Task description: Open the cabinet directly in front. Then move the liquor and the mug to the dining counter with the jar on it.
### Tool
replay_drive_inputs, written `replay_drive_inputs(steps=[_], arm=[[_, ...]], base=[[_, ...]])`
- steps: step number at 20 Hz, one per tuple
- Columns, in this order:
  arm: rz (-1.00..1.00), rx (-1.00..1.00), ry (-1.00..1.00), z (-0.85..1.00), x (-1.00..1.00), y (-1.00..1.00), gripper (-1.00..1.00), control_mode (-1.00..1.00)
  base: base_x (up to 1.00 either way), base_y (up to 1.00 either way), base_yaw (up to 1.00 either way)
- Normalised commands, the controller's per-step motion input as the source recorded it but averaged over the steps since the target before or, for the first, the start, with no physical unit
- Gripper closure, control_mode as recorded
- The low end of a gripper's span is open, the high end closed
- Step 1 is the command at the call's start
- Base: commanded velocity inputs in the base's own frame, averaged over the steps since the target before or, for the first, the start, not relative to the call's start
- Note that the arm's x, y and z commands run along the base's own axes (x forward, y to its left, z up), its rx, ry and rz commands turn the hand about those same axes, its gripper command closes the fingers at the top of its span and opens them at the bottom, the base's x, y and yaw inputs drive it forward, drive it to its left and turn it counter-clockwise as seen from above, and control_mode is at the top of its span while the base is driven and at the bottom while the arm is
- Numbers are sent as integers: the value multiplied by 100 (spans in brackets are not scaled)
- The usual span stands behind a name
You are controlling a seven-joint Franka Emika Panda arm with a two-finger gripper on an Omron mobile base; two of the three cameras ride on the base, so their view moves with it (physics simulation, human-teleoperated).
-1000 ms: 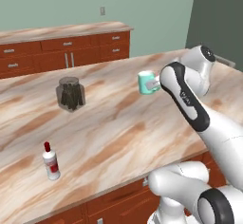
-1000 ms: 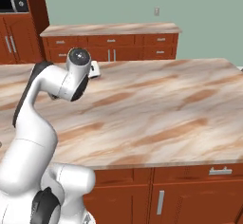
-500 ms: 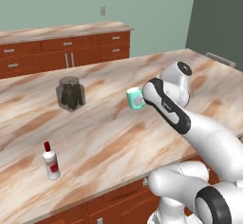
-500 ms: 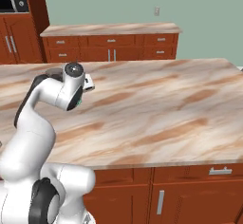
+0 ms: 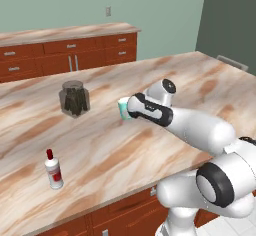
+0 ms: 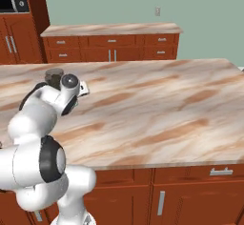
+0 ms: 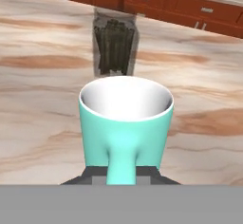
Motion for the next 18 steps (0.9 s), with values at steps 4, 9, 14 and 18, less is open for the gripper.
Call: replay_drive_inputs(steps=[4, 9, 14, 18], arm=[[0, 13, 0, -47, 38, 19, 100, -100], [1, 32, 0, -53, 4, 0, 100, -100], [0, 2, 0, -9, 1, 0, 100, -100], [0, -7, 0, -26, 15, 10, 100, -100]], base=[[0, 0, 0], [0, 0, 0], [0, 0, 0], [0, 0, 0]])
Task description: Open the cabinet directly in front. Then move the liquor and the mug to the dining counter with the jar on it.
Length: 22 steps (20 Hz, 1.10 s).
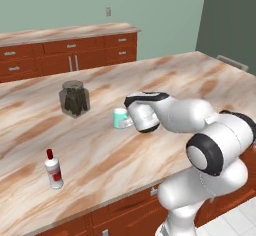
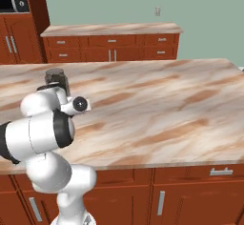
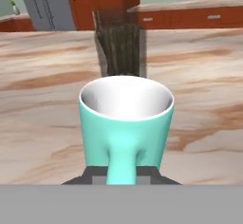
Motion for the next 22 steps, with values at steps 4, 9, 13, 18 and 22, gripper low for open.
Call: replay_drive_inputs(steps=[4, 9, 13, 18, 22], arm=[[0, -13, 0, -22, 17, 26, 100, -100], [0, -7, 0, -11, 11, 20, 100, -100], [0, 0, 0, -4, 3, 0, 100, -100], [0, -3, 0, -19, 4, 0, 100, -100], [0, -5, 0, -23, 4, 0, 100, -100]], base=[[0, 0, 0], [0, 0, 0], [0, 0, 0], [0, 0, 0], [0, 0, 0]])
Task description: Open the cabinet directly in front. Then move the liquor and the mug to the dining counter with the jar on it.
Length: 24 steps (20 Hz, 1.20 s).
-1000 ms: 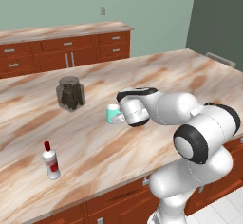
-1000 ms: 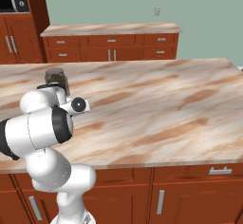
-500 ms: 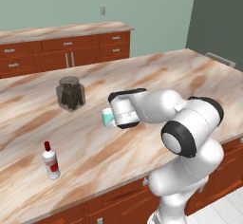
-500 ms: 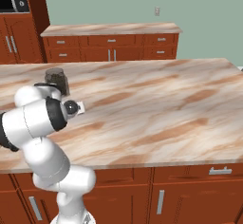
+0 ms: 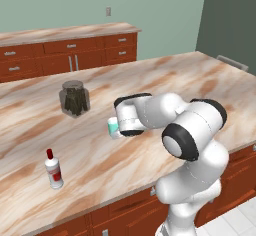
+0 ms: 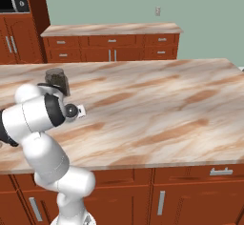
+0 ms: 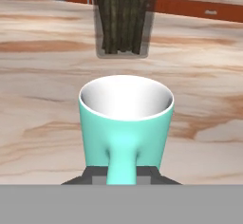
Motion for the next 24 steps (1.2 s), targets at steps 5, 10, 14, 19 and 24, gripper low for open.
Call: replay_drive_inputs(steps=[5, 10, 14, 19, 24], arm=[[0, -3, 0, -19, 1, 0, 100, -100], [0, -5, 0, -23, 4, 0, 100, -100], [0, -2, 0, -12, 15, 0, 100, -100], [0, 0, 0, -2, 2, 0, -100, -100], [-1, 0, 0, 6, 1, 0, -100, -100]], base=[[0, 0, 0], [0, 0, 0], [0, 0, 0], [0, 0, 0], [0, 0, 0]])
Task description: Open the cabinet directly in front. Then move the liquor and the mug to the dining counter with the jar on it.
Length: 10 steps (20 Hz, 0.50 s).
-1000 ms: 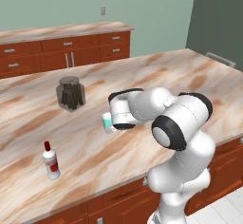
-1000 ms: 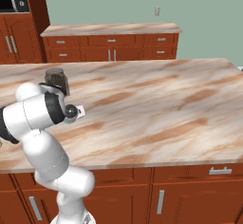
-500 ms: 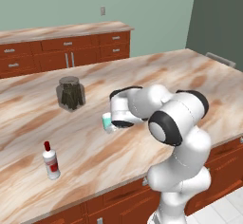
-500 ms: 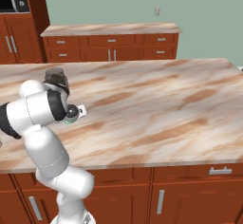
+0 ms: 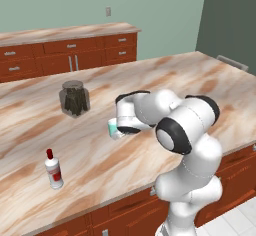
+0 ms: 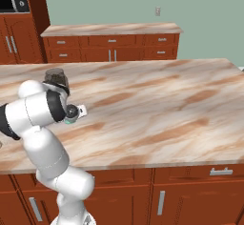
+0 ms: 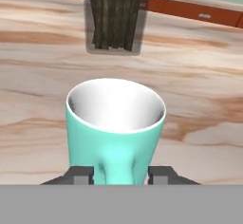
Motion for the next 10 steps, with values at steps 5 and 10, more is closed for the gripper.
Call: replay_drive_inputs(steps=[5, 10], arm=[[-5, 8, 0, 79, 0, 0, -100, -100], [-7, 12, 0, 100, -12, 0, -100, -100]], base=[[0, 0, 0], [0, 0, 0]])
